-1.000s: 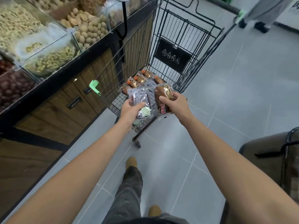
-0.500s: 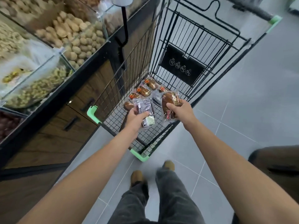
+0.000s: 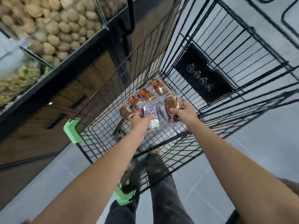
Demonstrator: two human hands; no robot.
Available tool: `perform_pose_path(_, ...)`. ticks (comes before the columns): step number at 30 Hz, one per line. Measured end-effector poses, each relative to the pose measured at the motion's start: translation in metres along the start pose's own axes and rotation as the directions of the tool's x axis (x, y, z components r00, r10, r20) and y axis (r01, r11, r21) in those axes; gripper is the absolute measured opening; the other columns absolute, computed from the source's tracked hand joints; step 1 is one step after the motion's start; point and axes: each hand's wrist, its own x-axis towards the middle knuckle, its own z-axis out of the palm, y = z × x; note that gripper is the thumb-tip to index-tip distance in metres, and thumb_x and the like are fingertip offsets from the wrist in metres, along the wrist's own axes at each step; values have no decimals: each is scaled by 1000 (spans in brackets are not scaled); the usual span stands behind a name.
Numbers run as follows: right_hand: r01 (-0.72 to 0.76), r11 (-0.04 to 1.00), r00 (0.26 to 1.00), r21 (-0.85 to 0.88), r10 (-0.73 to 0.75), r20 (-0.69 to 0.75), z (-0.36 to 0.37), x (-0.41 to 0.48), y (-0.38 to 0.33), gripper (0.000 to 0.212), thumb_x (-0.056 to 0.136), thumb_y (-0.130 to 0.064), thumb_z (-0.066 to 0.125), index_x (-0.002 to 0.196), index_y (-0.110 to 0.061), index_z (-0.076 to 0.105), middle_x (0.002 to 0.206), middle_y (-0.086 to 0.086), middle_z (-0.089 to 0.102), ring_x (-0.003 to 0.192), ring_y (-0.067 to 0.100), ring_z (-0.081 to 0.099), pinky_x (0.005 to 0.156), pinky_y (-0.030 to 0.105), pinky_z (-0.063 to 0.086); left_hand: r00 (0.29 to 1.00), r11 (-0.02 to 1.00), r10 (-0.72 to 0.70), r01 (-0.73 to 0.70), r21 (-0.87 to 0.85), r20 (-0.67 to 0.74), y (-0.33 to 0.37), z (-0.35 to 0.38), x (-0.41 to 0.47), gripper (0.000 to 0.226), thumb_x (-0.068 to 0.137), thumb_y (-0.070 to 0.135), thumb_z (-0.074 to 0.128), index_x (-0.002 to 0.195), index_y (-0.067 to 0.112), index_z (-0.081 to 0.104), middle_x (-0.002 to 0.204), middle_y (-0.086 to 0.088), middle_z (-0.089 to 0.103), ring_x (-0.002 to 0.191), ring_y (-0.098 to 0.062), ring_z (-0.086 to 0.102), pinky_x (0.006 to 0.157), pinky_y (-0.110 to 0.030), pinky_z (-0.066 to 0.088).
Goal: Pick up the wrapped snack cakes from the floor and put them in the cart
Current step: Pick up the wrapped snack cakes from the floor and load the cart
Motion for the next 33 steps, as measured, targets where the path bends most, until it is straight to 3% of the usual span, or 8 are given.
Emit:
perform_pose_path(2, -27, 999, 999, -40, 28, 24, 1, 29, 1, 30, 83, -20, 70, 109, -15, 56, 87, -4, 64, 79, 8, 62, 69, 22, 48, 999, 999, -41, 41, 5, -25, -1, 12, 22, 66, 81, 21, 72, 138, 18, 38, 139, -9, 45, 120, -28, 50, 103, -51, 41)
perform_pose_path(9, -90, 983, 992, -160, 103, 76, 22, 121, 25, 22, 82, -19, 71, 92, -24, 51, 84, -7, 63, 75, 6, 61, 61, 16, 42, 984, 989, -143, 137, -64, -103, -26, 47, 99, 64, 82, 20, 72, 136, 13, 39, 131, -8, 52, 113, -25, 55, 101, -45, 43)
perform_pose_path(14, -50, 945, 996, -324, 73, 60, 35, 165, 49, 37, 84, -19, 71, 116, -17, 53, 76, -16, 51, 79, 10, 55, 90, 31, 45, 965, 970, -227, 213, -115, -132, -47, 63, 140, 34, 84, 11, 68, 113, 15, 51, 108, -4, 61, 84, -14, 57, 82, -32, 50)
perform_pose_path(18, -34, 950, 996, -310, 57, 69, 39, 187, 56, 42, 84, -16, 70, 122, -16, 53, 84, -11, 58, 82, 9, 59, 82, 25, 45, 955, 972, -226, 208, -111, -193, -50, 73, 162, 38, 85, 12, 68, 119, 10, 52, 105, -4, 63, 78, -13, 56, 57, -20, 38)
perform_pose_path(23, 4, 954, 998, -301, 15, 59, 37, 198, 54, 39, 87, -20, 67, 123, -15, 53, 101, -2, 63, 88, 13, 60, 77, 22, 42, 962, 976, -209, 196, -91, -178, -47, 75, 174, 32, 87, 20, 66, 116, 14, 53, 112, -4, 64, 88, -13, 61, 70, -22, 46)
perform_pose_path(27, 63, 941, 998, -331, -52, 42, 34, 189, 47, 43, 87, -19, 67, 127, -16, 52, 99, -9, 60, 91, 9, 58, 87, 24, 43, 974, 980, -182, 168, -109, -132, -42, 71, 166, 57, 85, 15, 67, 136, 21, 42, 129, -4, 57, 116, -23, 55, 100, -45, 45)
perform_pose_path(30, 124, 945, 992, -301, -120, 34, 32, 172, 36, 43, 86, -13, 67, 126, -14, 52, 101, -9, 61, 92, 8, 59, 88, 22, 45, 984, 992, -110, 99, -81, -142, -38, 62, 150, 55, 87, 16, 66, 136, 17, 43, 137, -1, 49, 117, -15, 50, 103, -33, 38)
perform_pose_path(33, 191, 918, 981, -349, -185, 48, 33, 148, 24, 39, 87, -13, 66, 123, -16, 53, 108, -5, 63, 93, 10, 60, 81, 20, 46, 988, 999, -18, 12, -40, -154, -35, 50, 128, 53, 88, 17, 64, 136, 17, 41, 134, 4, 48, 107, -6, 44, 88, -17, 34)
